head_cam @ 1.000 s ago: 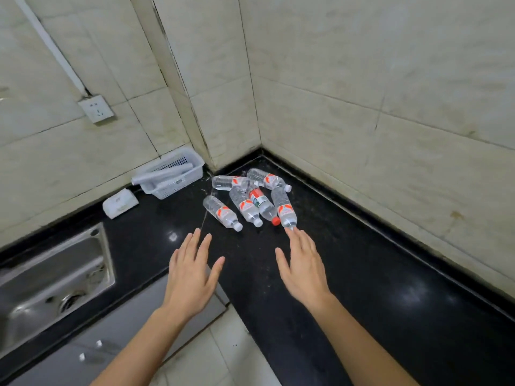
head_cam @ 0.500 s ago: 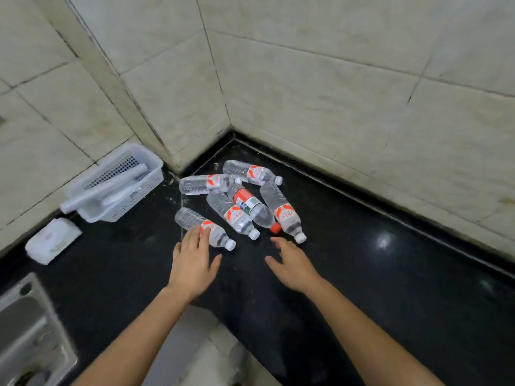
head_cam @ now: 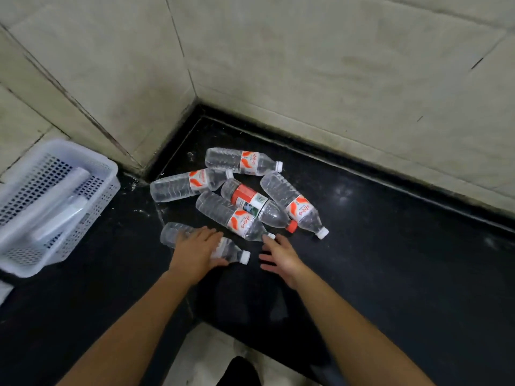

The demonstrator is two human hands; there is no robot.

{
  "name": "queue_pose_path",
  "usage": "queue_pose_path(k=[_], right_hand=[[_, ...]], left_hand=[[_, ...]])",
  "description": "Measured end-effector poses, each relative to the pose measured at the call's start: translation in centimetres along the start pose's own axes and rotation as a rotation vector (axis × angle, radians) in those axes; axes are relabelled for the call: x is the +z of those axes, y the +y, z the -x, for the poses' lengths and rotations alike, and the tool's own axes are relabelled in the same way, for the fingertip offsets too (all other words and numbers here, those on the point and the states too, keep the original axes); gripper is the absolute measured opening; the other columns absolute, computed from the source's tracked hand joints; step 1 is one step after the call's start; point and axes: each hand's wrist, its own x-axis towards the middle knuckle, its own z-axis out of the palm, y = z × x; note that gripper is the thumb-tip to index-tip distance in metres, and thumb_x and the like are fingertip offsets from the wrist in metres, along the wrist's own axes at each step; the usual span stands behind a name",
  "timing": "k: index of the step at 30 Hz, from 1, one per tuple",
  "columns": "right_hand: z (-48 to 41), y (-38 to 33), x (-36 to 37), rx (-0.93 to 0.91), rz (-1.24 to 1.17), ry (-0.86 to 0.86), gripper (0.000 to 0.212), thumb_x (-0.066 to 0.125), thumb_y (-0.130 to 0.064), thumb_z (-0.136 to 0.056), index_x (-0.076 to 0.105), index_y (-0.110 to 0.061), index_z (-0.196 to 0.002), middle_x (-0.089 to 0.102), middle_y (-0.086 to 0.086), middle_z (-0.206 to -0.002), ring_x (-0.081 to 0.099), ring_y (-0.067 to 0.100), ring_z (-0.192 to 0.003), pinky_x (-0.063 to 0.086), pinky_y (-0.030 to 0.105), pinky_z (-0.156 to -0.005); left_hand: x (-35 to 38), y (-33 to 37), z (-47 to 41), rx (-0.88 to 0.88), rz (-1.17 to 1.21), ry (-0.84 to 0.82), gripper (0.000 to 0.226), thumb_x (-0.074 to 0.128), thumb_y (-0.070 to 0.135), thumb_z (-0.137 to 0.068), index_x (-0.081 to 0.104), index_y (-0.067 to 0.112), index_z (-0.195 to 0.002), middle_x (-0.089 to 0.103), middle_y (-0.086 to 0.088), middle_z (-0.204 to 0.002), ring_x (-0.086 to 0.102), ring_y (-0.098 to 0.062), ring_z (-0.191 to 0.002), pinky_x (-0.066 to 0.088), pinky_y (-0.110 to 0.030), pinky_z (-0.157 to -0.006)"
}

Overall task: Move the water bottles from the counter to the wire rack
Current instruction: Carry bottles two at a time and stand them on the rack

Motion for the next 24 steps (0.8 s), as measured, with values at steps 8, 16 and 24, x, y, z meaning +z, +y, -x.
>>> queue_pose_path(k=[8,16,24], right_hand=[[-2.3,0.6,0.4,-0.063,-0.162,0.039,0.030,0.056,-0.030,-0.103,0.055,-0.012,-0.127,0.062,0.011,-0.112,0.065,0.019,-0.100,0.057,0.030,-0.082],[3.7,1.8,-8.4,-0.176,0.026,0.254,0.010,0.057,-0.027,-0.103,0.061,-0.019,-0.107,0.067,0.013,-0.108,0.065,0.015,-0.086,0.058,0.028,-0.078],[13.3,-3.3,-11.0,-0.736,1.058,0.484,0.032,0.049,-0.038,-0.104,0.057,-0.017,-0.127,0.061,0.002,-0.112,0.060,0.020,-0.098,0.049,0.034,-0.081]], left_hand=[[0.2,0.2,-2.7,-0.012,0.011,-0.010,0.081,0.076,0.066,-0.071,0.057,0.024,-0.137,0.057,-0.012,-0.125,0.056,-0.036,-0.117,0.031,-0.064,-0.108],[1.6,-0.4,-3.5,0.034,-0.079,-0.025,0.086,0.065,0.078,-0.068,0.057,0.026,-0.136,0.061,-0.009,-0.127,0.056,-0.035,-0.114,0.039,-0.056,-0.091],[1.8,0.7,-4.1,-0.090,-0.062,-0.014,0.080,0.068,0.072,-0.073,0.054,0.027,-0.138,0.057,-0.012,-0.133,0.054,-0.040,-0.118,0.038,-0.061,-0.095]])
